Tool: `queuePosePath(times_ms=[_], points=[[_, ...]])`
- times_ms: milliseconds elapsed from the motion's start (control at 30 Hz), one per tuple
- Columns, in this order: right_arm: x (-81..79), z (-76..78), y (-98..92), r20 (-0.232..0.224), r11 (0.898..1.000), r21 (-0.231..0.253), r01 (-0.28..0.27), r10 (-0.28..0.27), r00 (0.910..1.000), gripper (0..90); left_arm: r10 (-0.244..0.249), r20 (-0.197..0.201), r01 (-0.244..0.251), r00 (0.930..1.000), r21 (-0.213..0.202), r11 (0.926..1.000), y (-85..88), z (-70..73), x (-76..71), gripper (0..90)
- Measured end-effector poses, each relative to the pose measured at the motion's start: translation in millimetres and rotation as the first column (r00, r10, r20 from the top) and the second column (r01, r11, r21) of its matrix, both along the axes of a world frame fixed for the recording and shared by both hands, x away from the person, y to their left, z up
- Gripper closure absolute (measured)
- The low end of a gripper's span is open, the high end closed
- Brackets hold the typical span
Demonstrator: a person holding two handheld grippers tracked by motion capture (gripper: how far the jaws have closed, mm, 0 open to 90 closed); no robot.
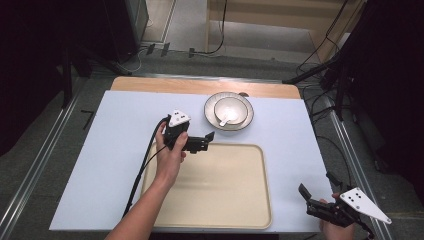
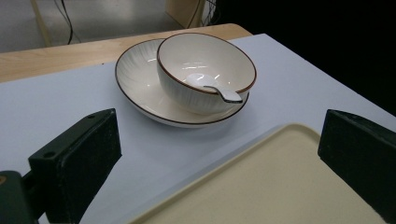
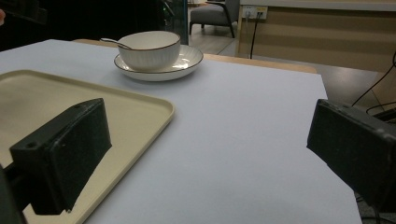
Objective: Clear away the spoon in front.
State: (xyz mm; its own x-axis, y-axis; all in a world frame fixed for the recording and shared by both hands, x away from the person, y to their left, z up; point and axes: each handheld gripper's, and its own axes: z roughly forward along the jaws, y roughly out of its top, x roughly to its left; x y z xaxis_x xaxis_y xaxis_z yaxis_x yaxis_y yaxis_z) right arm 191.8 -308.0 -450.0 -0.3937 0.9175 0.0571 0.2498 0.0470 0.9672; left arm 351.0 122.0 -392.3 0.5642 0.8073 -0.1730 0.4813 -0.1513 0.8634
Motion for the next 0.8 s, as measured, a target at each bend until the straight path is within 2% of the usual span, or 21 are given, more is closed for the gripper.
queuePosePath(times_ms=[233,367,467,567,667,700,733,800], points=[[0.2,0.1,0.7,-0.001,1.000,0.003,-0.001,0.001,1.0000,0.0,-0.026,0.010,0.026,0.9996,-0.021,0.9994,-8.4,1.3,11.2,0.0],[0.3,0.1,-0.1,-0.001,1.000,0.005,-0.001,0.001,1.0000,0.0,-0.025,0.001,0.025,0.9997,-0.016,0.9996,-13.2,0.8,18.8,0.0],[0.4,0.0,-0.3,-0.001,1.000,0.006,-0.001,0.001,1.0000,0.0,-0.009,-0.012,0.009,0.9999,-0.011,0.9999,-17.4,-1.1,24.7,3.3],[0.6,-0.1,-0.2,-0.002,1.000,0.009,-0.002,0.002,1.0000,0.0,0.010,-0.025,-0.010,0.9997,0.005,0.9999,-22.7,-3.1,30.1,11.2],[0.5,0.1,0.0,-0.001,1.000,0.008,-0.003,0.003,1.0000,0.0,0.017,-0.034,-0.017,0.9993,-0.003,0.9999,-27.8,-4.8,34.2,18.4],[0.9,-0.1,-0.3,-0.001,1.000,0.009,-0.003,0.003,1.0000,0.0,0.020,-0.033,-0.021,0.9993,-0.002,0.9998,-29.4,-5.4,35.1,24.7],[0.9,-0.1,-0.3,-0.001,1.000,0.009,-0.003,0.003,1.0000,0.0,0.019,-0.033,-0.019,0.9993,-0.002,0.9998,-30.7,-5.9,35.9,24.7],[1.8,-0.9,-0.3,-0.009,1.000,0.014,-0.001,0.001,1.0000,0.0,0.021,-0.045,-0.022,0.9988,-0.006,0.9998,-34.6,-7.8,38.5,35.0]])
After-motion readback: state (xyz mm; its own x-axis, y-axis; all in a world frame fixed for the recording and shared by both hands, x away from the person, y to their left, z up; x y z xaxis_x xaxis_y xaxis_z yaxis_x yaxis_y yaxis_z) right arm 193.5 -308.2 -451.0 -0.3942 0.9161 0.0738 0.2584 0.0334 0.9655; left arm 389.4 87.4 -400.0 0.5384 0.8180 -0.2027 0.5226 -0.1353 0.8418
